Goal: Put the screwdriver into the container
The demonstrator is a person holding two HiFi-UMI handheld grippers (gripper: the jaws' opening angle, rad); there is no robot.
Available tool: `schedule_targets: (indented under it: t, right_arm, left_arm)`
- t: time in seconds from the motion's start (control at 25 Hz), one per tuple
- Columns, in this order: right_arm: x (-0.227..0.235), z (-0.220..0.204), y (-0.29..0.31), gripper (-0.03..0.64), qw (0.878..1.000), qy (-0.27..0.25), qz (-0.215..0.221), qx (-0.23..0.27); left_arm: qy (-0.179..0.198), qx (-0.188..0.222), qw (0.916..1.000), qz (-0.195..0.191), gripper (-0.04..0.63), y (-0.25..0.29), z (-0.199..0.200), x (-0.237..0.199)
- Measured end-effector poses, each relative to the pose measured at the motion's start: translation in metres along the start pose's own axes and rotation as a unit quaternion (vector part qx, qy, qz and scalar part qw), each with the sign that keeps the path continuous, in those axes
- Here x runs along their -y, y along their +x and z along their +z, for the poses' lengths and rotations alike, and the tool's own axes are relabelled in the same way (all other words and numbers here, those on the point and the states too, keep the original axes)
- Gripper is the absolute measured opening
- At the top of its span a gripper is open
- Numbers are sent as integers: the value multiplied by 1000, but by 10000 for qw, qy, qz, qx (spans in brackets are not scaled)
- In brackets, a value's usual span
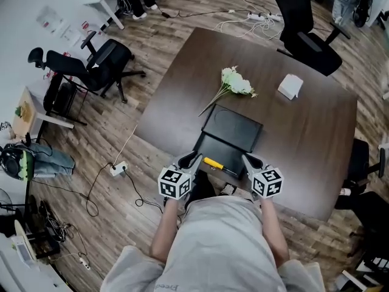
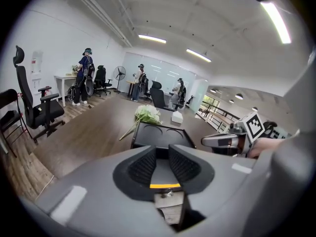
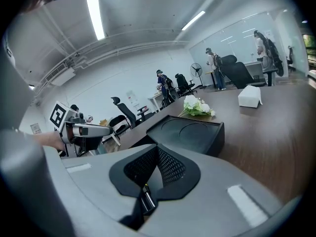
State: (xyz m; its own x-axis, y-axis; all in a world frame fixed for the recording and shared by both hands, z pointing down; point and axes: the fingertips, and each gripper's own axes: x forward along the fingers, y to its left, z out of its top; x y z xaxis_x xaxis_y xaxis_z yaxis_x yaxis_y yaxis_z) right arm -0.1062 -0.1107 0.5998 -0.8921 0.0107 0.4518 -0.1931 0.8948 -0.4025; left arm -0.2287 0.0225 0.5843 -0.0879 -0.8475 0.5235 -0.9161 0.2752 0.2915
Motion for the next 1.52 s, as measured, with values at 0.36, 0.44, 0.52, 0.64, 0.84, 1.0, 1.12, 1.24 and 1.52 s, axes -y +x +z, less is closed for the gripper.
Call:
schedule_targets:
  t: [0.36,0.44,0.52,0.64,0.84,1.0,1.12,1.24,1.52]
  right_arm:
    - [2,1,-6,2,10000,25,-63,19]
    - [3,0,-7,2,10000,31,-69,14]
    - [4,-2,-8,2,10000,30,-70,8]
    - [4,-2,-10,2,10000,31,-50,2]
    - [0,-5,-10,2,10000,13,28,-48]
    - [-3,-5,-9,2,10000,-30,59,-74]
    - [-4,-7,-9,2,9999,-45,78,-84]
    - [-3,-10,-9,2,9999,-34,73,-79]
    - [-5,-10,-9,2,9999,-87,74,-130]
  left_arm:
    - [-10,52,10000,-58,109,0,4,1]
    - [-11,85,9999,-59,87,1,5,1]
    - [-20,95,9999,-67,55,1,5,2]
    - [-25,48,10000,-77,54,2,2,4]
    - [-49,-117,9999,-27,54,2,-6,5]
    - [-82,-224,9997,-100,54,2,-10,10]
    - [-297,-133,9989,-336,54,4,-10,17]
    - [-247,-202,9987,-394,54,6,-14,21]
    - [-269,-297,9987,-314,54,3,-17,17]
